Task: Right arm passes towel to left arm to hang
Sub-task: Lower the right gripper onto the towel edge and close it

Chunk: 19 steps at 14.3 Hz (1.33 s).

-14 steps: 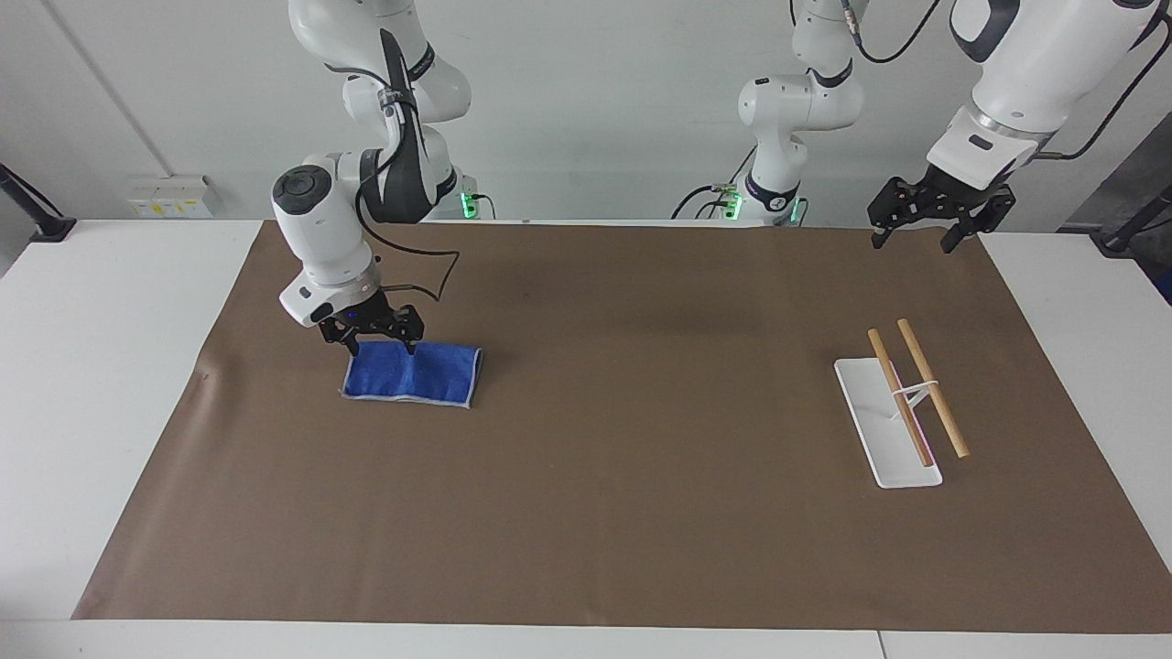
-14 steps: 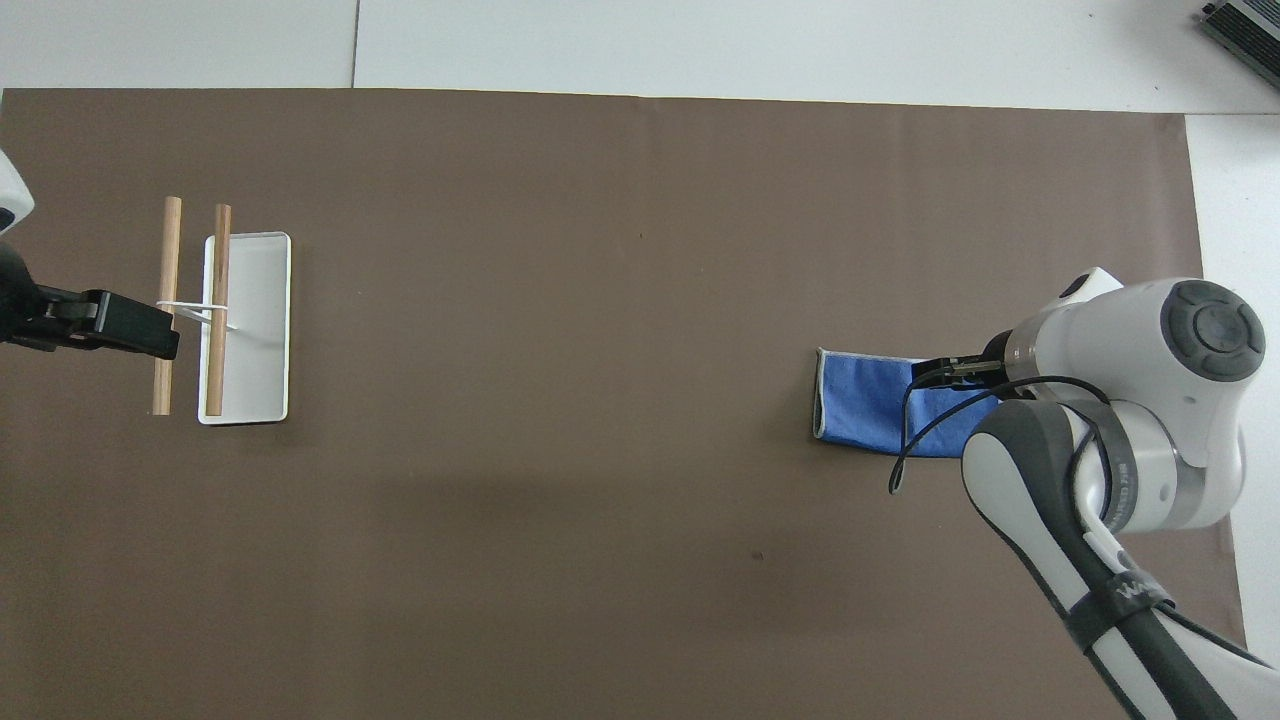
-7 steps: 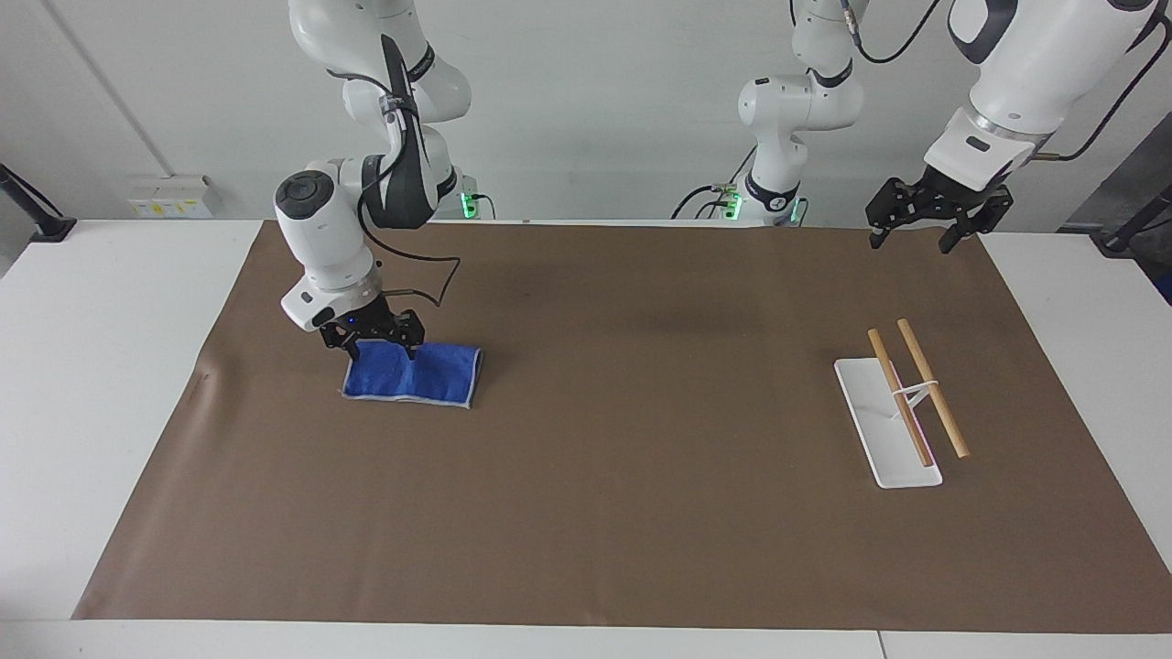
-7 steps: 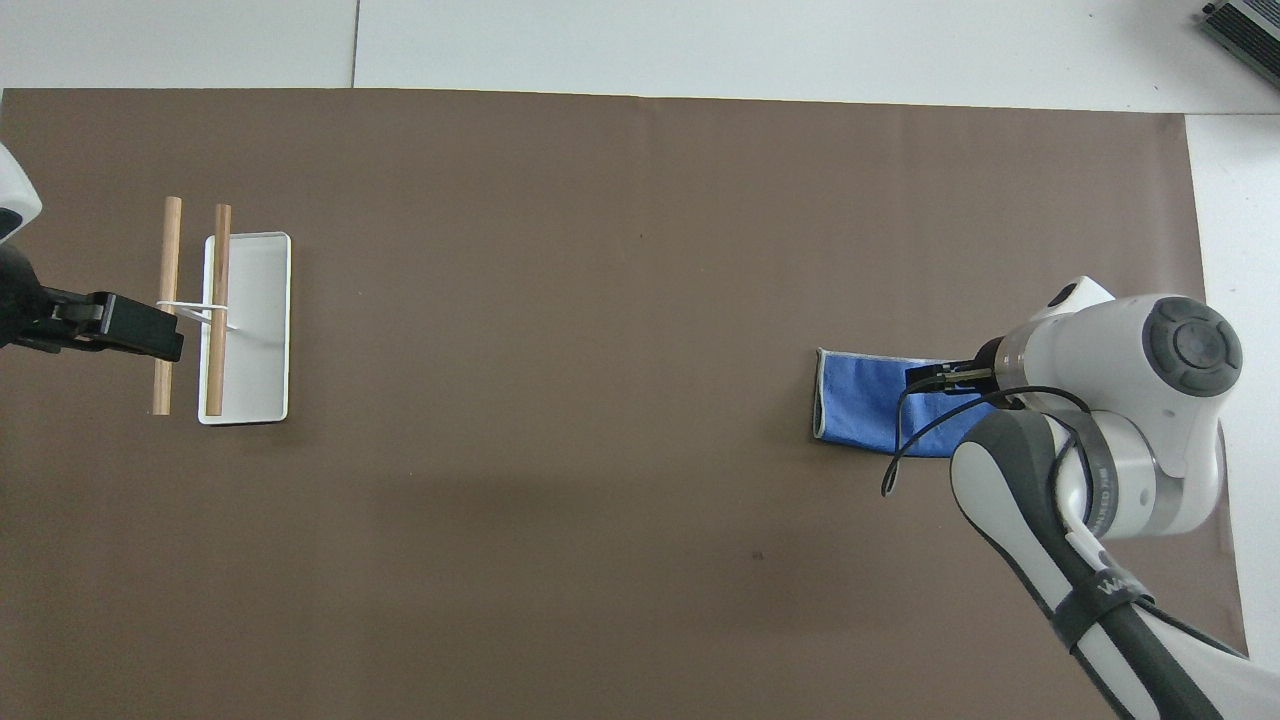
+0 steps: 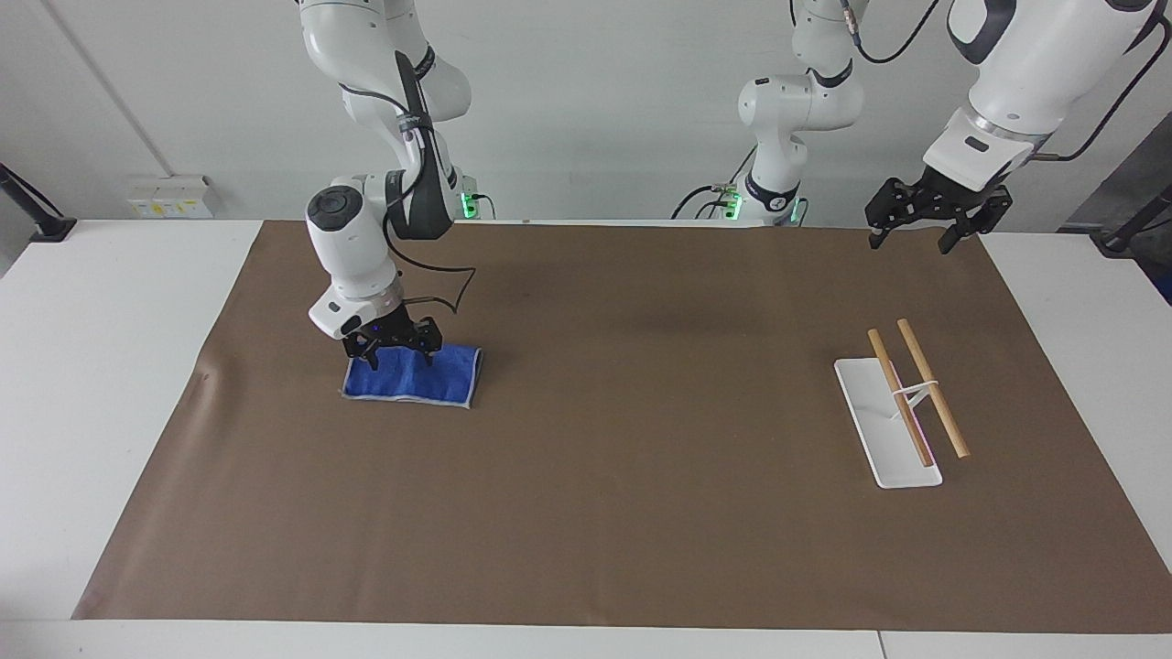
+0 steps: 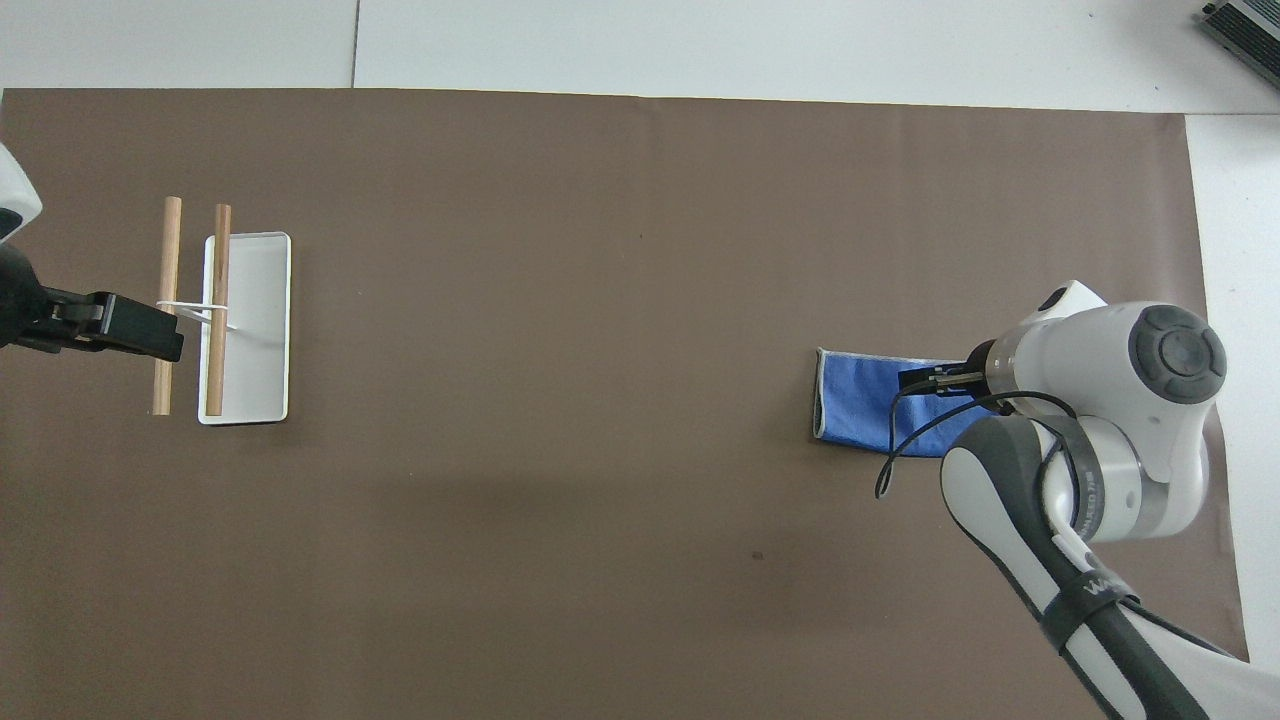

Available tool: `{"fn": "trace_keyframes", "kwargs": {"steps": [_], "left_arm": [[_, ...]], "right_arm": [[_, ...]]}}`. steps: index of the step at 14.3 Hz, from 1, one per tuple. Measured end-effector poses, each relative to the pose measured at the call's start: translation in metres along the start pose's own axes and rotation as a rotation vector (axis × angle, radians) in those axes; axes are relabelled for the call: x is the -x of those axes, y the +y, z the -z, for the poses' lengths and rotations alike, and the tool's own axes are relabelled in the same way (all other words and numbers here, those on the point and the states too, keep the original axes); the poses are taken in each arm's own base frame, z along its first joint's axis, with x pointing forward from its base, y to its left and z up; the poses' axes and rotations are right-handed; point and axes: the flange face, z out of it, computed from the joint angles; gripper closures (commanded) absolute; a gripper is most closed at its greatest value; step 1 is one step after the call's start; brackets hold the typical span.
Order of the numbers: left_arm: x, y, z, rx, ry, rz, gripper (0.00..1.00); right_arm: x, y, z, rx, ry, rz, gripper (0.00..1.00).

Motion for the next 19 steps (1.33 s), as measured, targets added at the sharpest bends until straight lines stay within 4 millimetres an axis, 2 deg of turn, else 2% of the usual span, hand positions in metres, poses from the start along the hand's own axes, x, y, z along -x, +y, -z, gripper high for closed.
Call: {"fn": "trace_keyframes", "kwargs": {"steps": [9,12,16,19], "left_arm": [[-0.004,0.003,0.004,0.045,0.041,0.003,0.0],[-0.005,0.003,0.004,0.046,0.043,0.003,0.0],[-0.007,0.004,0.002,0.047,0.059,0.004,0.0],[-0.008,0.004,-0.001,0.047,0.064,0.01,0.0]], "right_arm": [[0.012,0.002,-0.024,0.003,0.041,-0.007,0.0],[0.012,0.002,-0.025,0.002,0.04,-0.008,0.27],[0.013,0.002,-0.027,0.003,0.034,-0.008,0.52],[0.013,0.002,-0.028,0.003,0.034,-0.009,1.0]]}}
